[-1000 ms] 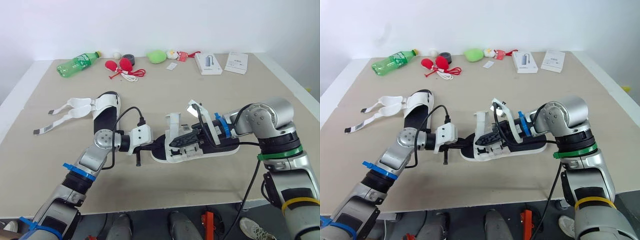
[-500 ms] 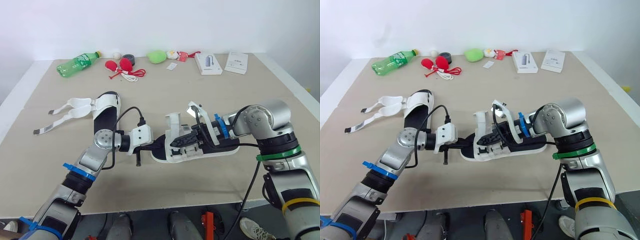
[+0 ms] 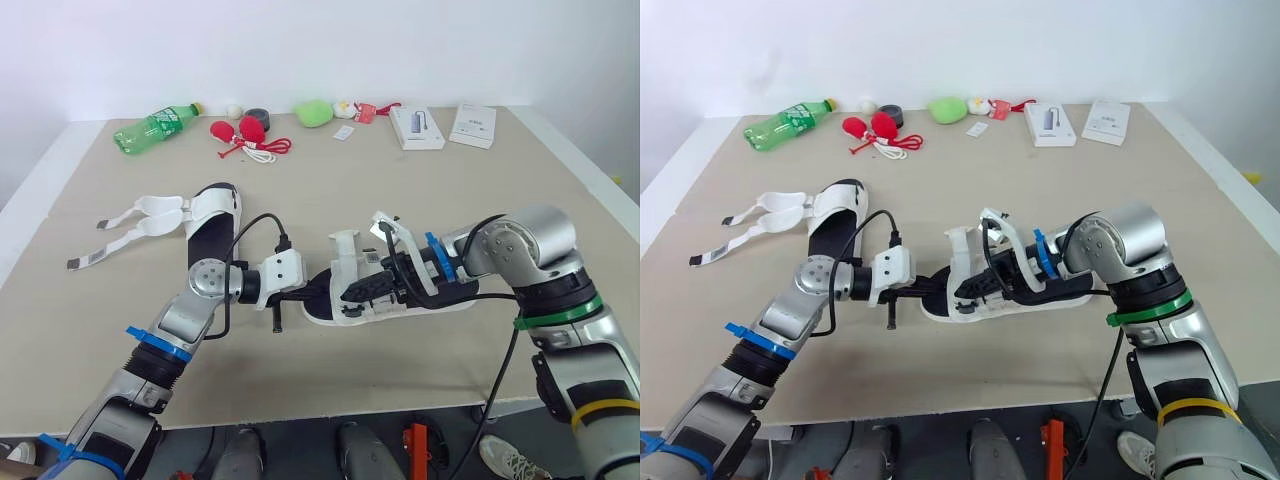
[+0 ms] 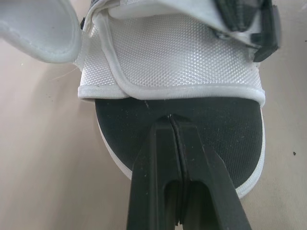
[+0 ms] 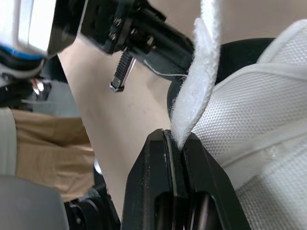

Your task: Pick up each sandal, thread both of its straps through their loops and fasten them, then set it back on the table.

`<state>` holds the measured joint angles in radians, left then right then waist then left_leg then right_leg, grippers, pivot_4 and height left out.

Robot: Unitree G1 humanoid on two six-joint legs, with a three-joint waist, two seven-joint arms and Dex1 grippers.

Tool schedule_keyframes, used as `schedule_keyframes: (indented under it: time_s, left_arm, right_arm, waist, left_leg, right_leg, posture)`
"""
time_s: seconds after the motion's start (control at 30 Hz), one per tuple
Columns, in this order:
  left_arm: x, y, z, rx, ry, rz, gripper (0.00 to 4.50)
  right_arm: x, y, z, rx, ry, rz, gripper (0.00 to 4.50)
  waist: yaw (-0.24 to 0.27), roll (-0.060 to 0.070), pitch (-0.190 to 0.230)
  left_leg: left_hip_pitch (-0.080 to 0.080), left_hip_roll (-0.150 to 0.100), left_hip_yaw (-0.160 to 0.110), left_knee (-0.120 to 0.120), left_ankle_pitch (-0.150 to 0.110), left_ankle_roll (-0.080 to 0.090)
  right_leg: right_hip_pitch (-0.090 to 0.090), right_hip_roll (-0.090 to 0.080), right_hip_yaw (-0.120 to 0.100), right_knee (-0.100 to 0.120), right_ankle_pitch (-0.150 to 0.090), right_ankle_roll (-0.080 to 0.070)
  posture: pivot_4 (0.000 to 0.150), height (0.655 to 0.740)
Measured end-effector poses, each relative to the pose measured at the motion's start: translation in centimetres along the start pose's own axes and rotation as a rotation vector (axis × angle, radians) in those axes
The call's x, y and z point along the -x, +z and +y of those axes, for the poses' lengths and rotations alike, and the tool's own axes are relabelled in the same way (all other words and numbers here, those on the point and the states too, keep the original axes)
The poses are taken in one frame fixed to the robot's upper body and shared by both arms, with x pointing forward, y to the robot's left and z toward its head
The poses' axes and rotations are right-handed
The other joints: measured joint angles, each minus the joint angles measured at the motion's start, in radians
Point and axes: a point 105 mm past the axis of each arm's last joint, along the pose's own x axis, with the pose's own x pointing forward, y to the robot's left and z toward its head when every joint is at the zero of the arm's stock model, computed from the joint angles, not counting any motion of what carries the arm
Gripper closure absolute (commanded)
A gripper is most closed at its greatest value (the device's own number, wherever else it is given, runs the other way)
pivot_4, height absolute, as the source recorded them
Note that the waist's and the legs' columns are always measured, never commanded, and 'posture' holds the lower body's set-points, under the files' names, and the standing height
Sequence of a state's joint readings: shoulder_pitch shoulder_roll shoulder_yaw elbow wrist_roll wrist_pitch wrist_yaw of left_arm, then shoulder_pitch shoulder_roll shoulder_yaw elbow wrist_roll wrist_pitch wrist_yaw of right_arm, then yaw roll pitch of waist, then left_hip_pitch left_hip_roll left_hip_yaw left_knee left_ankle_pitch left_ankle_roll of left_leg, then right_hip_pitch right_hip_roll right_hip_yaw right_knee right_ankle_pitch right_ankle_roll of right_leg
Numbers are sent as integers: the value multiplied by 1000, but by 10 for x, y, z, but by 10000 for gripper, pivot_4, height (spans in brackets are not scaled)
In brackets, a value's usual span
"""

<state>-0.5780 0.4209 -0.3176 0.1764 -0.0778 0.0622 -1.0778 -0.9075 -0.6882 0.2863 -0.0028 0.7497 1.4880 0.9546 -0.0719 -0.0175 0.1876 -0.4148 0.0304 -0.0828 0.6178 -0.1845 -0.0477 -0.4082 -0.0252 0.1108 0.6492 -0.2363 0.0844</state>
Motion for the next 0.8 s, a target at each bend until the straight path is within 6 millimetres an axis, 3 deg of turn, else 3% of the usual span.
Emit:
schedule_keyframes:
  time_s: [0.1,0.13,0.2,0.37,0.6,0.8]
  left_arm:
    - [0,0,0,0,0,-1,45000]
    - [0,0,0,1,0,-1,45000]
    - [-1,0,0,-1,-1,-3,45000]
    - [-1,0,0,-2,0,-4,45000]
    - [0,-1,1,-3,1,0,45000]
    - [-1,-1,1,-5,0,-4,45000]
  right_arm:
    - [-1,-2,3,60,-15,10,44169]
    - [-1,-3,3,72,-15,8,41410]
    - [-1,-4,4,77,-10,1,35017]
    - [1,2,10,122,6,-30,10854]
    - [22,33,1,129,-79,-140,10854]
    - [19,35,-8,81,-88,-163,10854]
  waist:
    - [0,0,0]
    - [0,0,0]
    - [0,0,0]
    - [0,0,0]
    - [-1,0,0]
    - [-1,0,0]
  left_leg:
    - [0,0,0,0,0,0]
    - [0,0,0,0,0,0]
    - [0,0,0,0,0,0]
    - [0,0,0,0,0,0]
    - [0,0,0,1,0,0]
    - [0,0,0,1,0,0]
  right_leg:
    - [0,0,0,0,0,0]
    - [0,0,0,0,0,0]
    - [0,0,0,0,0,0]
    - [0,0,0,0,0,0]
    - [0,0,0,0,1,0]
    - [0,0,0,0,1,0]
  posture:
    - [1500,7400]
    - [1500,7400]
    - [1500,7400]
    - [1500,7400]
    - [1500,7400]
    - [1500,7400]
